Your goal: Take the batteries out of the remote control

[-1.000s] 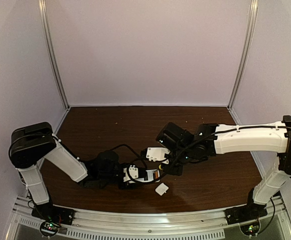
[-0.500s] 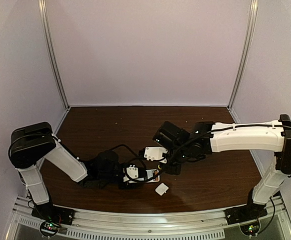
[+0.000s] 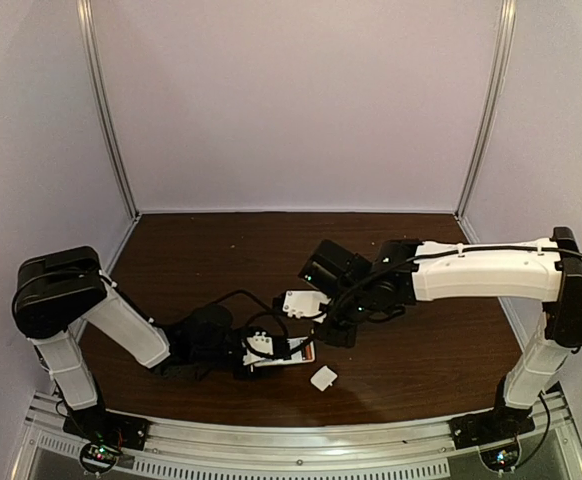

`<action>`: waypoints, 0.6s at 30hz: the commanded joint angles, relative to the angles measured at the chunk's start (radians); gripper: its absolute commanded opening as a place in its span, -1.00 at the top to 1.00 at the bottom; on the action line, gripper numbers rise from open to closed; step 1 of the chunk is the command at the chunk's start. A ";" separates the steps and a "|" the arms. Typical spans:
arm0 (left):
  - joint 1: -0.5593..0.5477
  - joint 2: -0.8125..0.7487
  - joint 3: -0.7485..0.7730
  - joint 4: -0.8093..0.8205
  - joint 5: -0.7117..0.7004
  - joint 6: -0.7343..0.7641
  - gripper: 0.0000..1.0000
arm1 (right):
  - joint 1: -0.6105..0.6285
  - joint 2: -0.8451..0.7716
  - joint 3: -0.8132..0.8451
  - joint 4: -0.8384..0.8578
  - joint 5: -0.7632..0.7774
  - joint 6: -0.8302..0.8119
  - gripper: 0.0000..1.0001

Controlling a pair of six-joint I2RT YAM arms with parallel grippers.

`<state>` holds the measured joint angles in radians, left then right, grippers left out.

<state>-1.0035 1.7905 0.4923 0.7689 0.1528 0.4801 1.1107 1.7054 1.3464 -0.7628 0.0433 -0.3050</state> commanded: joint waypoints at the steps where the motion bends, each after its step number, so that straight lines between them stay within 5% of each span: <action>1: -0.010 -0.035 -0.028 0.069 -0.052 0.029 1.00 | -0.008 0.064 0.001 -0.124 -0.019 0.044 1.00; 18: -0.016 -0.071 -0.079 0.152 -0.126 0.028 1.00 | -0.010 0.114 0.082 -0.152 -0.040 0.106 1.00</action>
<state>-1.0119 1.7542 0.4274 0.8165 0.0849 0.4808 1.1103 1.7622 1.4303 -0.8101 0.0185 -0.2413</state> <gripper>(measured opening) 0.573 0.177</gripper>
